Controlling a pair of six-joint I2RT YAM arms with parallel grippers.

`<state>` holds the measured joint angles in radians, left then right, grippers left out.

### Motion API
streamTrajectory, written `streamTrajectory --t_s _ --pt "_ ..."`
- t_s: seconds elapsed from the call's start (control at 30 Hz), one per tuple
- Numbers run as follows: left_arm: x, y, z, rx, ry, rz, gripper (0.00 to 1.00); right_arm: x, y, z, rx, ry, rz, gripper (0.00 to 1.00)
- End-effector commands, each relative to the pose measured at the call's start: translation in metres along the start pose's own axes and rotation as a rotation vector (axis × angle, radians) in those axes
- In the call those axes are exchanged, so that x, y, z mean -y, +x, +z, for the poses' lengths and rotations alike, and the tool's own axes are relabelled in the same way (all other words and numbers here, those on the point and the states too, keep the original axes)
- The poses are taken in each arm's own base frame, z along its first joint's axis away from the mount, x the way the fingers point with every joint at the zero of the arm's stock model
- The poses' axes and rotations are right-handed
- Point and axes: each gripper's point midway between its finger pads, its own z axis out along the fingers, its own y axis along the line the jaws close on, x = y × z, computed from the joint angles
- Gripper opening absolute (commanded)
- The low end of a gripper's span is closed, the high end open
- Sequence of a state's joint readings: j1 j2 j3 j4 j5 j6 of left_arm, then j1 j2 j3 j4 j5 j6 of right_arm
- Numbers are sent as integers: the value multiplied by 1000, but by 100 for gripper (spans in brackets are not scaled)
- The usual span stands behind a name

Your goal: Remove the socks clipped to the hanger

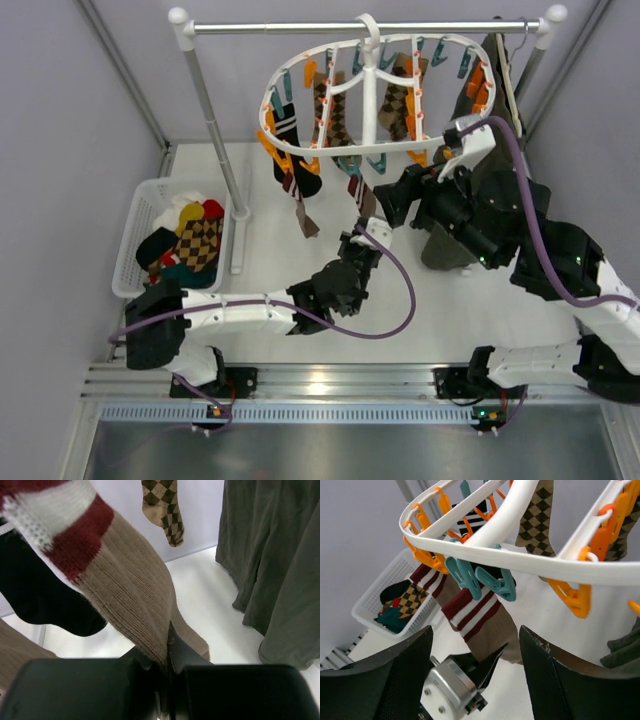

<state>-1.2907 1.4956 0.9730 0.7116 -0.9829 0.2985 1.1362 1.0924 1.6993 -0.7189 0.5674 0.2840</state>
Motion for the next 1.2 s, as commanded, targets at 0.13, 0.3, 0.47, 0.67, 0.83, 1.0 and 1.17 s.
streamTrajectory --t_s 0.13,0.3,0.47,0.67,0.83,1.0,1.17 --pt "16 -22 5 34 -21 -29 0 -5 -12 11 -40 57 -119 60" --pt "29 -21 7 31 -11 -7 0 -11 -8 24 -72 105 -196 57" --pt "37 -22 8 32 -4 -2 0 -15 -6 35 -84 143 -242 56" --pt "41 -22 7 33 2 2 0 -16 -1 48 -95 182 -302 53" --pt "40 -22 7 33 2 3 0 -13 -1 57 -87 226 -348 52" --pt "40 -23 6 34 2 0 0 -6 4 69 -105 257 -377 52" --pt "40 -24 6 35 4 0 0 7 6 76 -106 306 -379 52"
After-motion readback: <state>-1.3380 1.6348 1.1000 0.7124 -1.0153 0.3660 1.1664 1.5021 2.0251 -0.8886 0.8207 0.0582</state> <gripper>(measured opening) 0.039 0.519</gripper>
